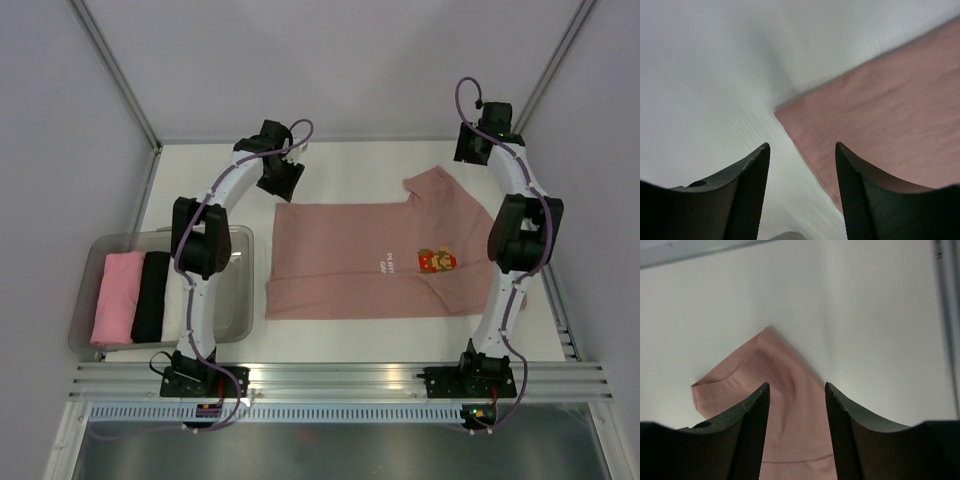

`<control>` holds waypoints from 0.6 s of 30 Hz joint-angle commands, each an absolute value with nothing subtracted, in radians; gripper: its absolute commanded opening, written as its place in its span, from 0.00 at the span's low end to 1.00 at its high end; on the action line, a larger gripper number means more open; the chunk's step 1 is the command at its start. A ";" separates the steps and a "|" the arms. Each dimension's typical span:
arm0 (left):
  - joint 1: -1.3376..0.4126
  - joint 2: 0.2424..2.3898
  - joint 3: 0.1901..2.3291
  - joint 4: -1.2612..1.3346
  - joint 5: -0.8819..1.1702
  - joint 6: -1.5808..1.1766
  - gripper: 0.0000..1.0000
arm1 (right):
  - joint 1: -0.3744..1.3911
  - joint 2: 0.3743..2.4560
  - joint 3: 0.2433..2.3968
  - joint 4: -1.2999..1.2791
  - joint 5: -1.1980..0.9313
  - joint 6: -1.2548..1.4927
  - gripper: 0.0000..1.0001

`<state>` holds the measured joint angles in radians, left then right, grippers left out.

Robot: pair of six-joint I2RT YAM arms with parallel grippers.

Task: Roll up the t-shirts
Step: Fold the tshirt

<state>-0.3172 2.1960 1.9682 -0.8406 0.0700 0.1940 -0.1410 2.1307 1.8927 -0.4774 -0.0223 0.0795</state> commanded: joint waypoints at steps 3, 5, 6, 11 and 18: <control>-0.305 2.322 2.114 -0.861 0.029 0.138 0.61 | -0.109 2.364 2.140 -0.600 -0.032 0.017 0.55; -0.288 2.354 2.121 -0.862 0.058 0.146 0.62 | -0.104 2.440 2.204 -0.597 -0.054 0.020 0.55; -0.285 2.362 2.129 -0.865 0.067 0.146 0.62 | -0.103 2.460 2.218 -0.592 -0.067 0.021 0.55; -0.279 2.401 2.129 -0.888 0.100 0.178 0.62 | -0.095 2.523 2.229 -0.581 -0.041 0.025 0.54; -0.268 2.436 2.137 -0.923 0.146 0.192 0.57 | -0.087 2.530 2.181 -0.587 -0.074 0.028 0.50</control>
